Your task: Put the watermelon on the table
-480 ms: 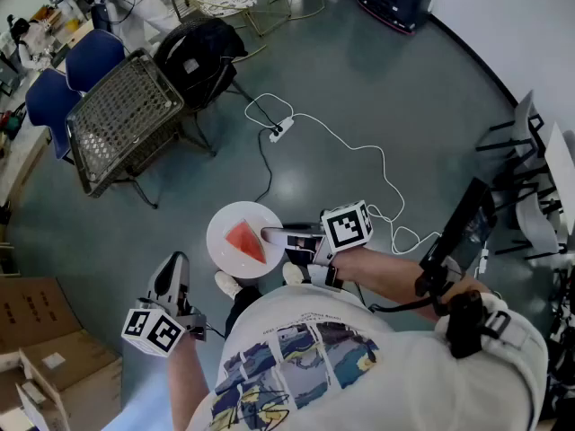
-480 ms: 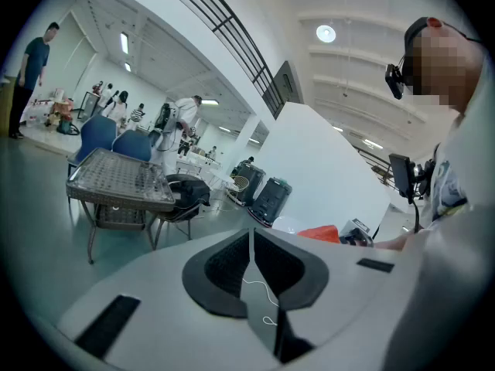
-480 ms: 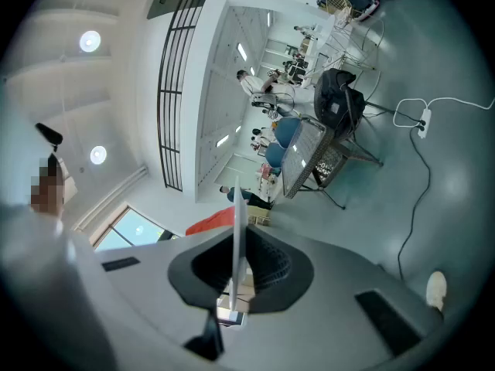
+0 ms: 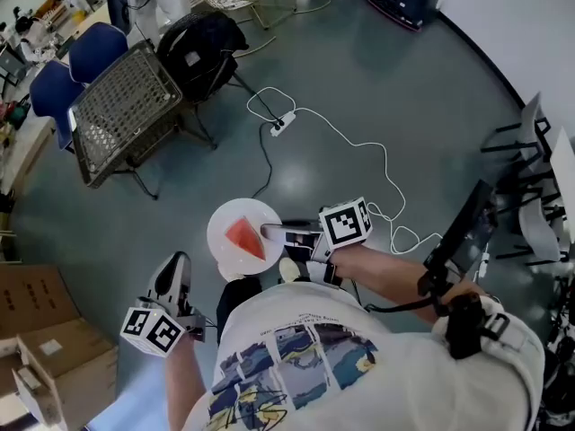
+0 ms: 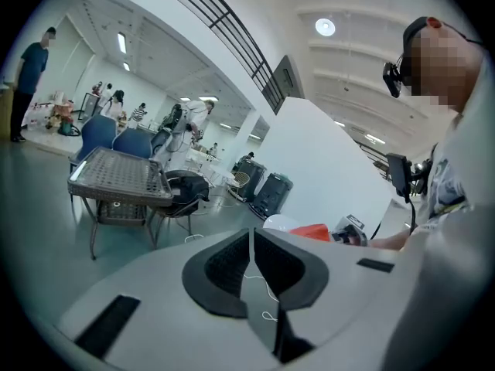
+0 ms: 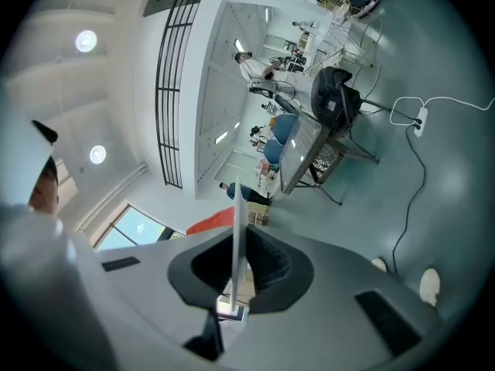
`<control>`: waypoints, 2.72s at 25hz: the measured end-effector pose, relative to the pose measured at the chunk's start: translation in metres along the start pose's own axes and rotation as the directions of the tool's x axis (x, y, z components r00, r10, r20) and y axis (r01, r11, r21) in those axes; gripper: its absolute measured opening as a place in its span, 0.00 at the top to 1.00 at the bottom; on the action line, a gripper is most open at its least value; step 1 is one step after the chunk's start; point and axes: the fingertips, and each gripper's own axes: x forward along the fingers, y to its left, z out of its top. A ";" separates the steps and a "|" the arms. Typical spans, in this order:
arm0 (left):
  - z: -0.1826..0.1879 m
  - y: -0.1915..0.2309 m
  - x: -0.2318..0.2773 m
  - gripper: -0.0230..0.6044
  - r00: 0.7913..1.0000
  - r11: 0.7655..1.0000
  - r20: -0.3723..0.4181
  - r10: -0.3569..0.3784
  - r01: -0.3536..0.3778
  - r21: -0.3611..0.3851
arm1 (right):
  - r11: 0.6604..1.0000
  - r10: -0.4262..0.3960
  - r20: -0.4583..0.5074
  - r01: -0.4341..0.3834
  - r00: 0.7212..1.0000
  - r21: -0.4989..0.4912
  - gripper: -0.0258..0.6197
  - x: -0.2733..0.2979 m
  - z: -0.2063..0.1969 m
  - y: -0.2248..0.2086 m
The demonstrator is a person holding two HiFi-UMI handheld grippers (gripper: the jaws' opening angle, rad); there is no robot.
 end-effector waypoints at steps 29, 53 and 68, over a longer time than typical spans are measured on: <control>0.202 0.327 -0.048 0.95 0.993 0.998 0.113 0.037 -0.042 0.044 | 1.000 0.010 -0.076 -0.012 0.997 -0.028 0.92 0.398 0.171 0.016; 0.377 0.549 0.083 0.95 0.908 0.922 0.193 0.372 -0.336 -0.194 | 0.997 -0.076 -0.406 0.060 0.911 -0.050 0.92 0.771 0.446 -0.213; 0.383 0.625 0.095 0.95 0.811 0.773 0.102 0.575 -0.498 -0.393 | 0.986 -0.158 -0.438 0.166 0.885 -0.021 0.92 0.968 0.497 -0.367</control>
